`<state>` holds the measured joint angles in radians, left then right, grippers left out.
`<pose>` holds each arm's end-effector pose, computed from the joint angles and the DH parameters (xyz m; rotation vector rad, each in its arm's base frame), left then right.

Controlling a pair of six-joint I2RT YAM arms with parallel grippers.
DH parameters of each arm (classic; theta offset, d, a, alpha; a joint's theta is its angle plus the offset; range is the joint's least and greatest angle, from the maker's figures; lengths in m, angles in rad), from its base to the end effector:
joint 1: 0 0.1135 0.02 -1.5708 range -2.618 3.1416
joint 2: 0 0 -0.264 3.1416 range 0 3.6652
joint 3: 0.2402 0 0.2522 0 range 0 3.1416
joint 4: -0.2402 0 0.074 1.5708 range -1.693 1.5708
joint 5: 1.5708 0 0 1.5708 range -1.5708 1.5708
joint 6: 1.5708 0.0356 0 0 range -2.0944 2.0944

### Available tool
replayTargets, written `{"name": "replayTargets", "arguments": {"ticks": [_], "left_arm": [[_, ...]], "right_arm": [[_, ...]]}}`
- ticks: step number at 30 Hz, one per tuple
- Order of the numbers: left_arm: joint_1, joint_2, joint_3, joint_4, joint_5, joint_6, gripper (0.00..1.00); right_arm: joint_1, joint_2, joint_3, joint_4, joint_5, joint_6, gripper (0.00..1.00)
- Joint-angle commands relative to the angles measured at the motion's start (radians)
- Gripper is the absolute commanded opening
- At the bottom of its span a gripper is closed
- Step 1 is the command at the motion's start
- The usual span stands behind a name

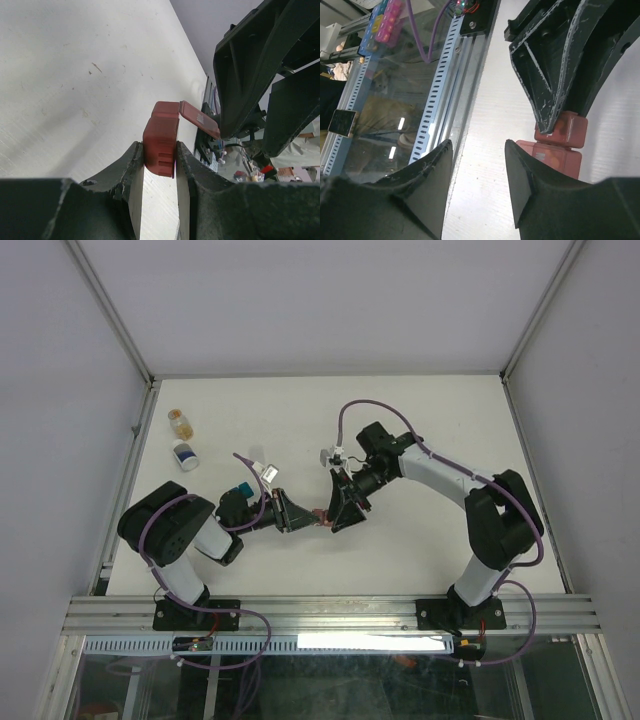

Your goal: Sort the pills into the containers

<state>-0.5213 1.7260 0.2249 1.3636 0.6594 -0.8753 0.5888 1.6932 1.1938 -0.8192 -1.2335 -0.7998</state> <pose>0.1963 -0.1379 0.1201 0.2202 1.9451 -1.5423 0.2453 0.2042 0.2278 -1.6369 1.6417 1.5972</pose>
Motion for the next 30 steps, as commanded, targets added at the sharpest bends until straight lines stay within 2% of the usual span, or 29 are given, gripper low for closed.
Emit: {"name": "replayTargets", "arguments": {"ticks": [1,4,6,8,10,11,13,20,30], "left_arm": [[0.012,-0.046,0.012,0.115,0.011,0.06,0.0],[0.012,-0.089,-0.004,0.098,0.027,0.124,0.0],[0.012,-0.121,-0.013,0.073,0.038,0.164,0.0],[0.01,-0.149,-0.014,0.044,0.054,0.194,0.0],[0.012,-0.171,-0.011,0.025,0.068,0.212,0.0],[0.011,-0.181,-0.007,0.01,0.074,0.218,0.0],[0.011,-0.2,0.0,-0.02,0.077,0.232,0.0],[0.01,-0.22,0.014,-0.024,0.077,0.213,0.0],[0.011,-0.222,0.016,-0.001,0.056,0.161,0.0]], "right_arm": [[-0.02,-0.053,0.065,-0.111,-0.023,-0.092,0.5],[-0.096,-0.066,0.093,-0.102,-0.09,-0.022,0.5],[-0.135,-0.08,0.084,-0.028,-0.115,0.091,0.51],[-0.146,-0.117,0.02,0.228,-0.065,0.349,0.56],[-0.149,-0.155,-0.076,0.456,0.042,0.585,0.67],[-0.149,-0.16,-0.104,0.516,0.076,0.654,0.71],[-0.148,-0.146,-0.124,0.547,0.086,0.722,0.72],[-0.089,-0.097,-0.132,0.534,0.098,0.723,0.73],[-0.042,-0.071,-0.119,0.428,0.132,0.602,0.65]]}}
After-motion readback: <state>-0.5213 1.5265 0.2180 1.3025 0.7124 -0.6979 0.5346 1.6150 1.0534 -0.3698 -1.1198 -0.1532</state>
